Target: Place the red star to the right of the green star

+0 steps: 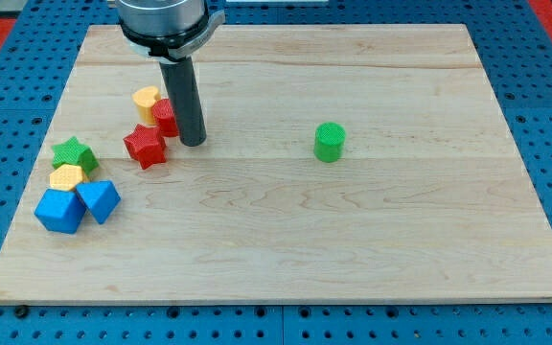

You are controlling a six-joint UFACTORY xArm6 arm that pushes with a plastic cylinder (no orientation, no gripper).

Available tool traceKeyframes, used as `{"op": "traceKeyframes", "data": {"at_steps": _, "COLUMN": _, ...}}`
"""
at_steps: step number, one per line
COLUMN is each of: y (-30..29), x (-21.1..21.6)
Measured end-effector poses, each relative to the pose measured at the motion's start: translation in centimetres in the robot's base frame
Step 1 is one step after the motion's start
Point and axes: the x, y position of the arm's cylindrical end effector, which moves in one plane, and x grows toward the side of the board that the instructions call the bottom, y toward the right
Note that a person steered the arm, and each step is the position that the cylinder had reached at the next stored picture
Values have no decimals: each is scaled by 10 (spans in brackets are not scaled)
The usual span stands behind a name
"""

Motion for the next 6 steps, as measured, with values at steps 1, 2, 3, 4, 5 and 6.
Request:
{"op": "traceKeyframes", "data": {"at_steps": 1, "y": -47, "x": 19}}
{"op": "traceKeyframes", "data": {"at_steps": 2, "y": -49, "x": 29}}
{"op": "traceKeyframes", "data": {"at_steps": 3, "y": 15, "x": 3}}
{"op": "traceKeyframes", "data": {"at_steps": 4, "y": 57, "x": -38}}
{"op": "traceKeyframes", "data": {"at_steps": 5, "y": 73, "x": -41}}
{"op": "traceKeyframes", "data": {"at_steps": 6, "y": 70, "x": -66}}
